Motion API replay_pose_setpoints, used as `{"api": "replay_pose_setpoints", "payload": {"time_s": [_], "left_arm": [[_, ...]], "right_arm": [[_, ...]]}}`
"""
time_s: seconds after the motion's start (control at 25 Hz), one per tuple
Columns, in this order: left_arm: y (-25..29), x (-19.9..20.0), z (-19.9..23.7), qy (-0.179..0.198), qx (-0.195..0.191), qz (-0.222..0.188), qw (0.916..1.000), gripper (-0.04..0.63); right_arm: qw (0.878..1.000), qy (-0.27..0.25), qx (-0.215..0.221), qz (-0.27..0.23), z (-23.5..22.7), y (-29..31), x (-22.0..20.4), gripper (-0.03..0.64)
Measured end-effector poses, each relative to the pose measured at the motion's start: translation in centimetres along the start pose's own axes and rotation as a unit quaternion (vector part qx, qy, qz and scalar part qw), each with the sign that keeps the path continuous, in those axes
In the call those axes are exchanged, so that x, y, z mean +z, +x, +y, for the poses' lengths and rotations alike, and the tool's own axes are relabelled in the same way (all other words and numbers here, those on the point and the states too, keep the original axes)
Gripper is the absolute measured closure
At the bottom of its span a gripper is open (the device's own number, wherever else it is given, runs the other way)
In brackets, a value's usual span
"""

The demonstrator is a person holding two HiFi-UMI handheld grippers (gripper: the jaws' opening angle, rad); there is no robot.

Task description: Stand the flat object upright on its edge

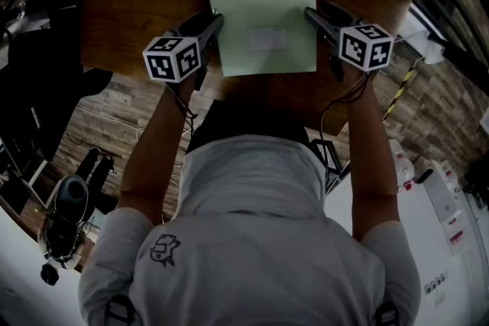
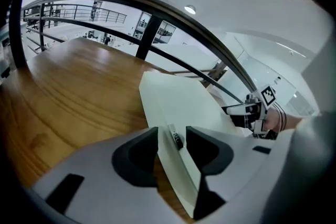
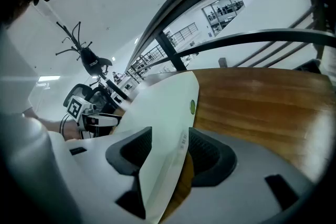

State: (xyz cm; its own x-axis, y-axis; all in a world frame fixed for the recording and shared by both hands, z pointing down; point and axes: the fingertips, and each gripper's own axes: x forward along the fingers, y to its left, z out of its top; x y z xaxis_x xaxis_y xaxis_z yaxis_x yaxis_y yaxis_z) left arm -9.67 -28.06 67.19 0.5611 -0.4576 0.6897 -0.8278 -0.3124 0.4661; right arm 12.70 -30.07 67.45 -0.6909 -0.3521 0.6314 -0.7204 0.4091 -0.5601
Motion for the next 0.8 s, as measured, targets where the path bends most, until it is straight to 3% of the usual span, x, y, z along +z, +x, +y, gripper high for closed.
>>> {"api": "replay_pose_setpoints", "payload": {"time_s": [0.8], "left_arm": [[1.6,-0.1,0.0,-0.047,-0.048,0.03,0.9973,0.385]], "right_arm": [[0.995,0.055,0.071,0.032,0.0,1.8,-0.9,0.39]]}}
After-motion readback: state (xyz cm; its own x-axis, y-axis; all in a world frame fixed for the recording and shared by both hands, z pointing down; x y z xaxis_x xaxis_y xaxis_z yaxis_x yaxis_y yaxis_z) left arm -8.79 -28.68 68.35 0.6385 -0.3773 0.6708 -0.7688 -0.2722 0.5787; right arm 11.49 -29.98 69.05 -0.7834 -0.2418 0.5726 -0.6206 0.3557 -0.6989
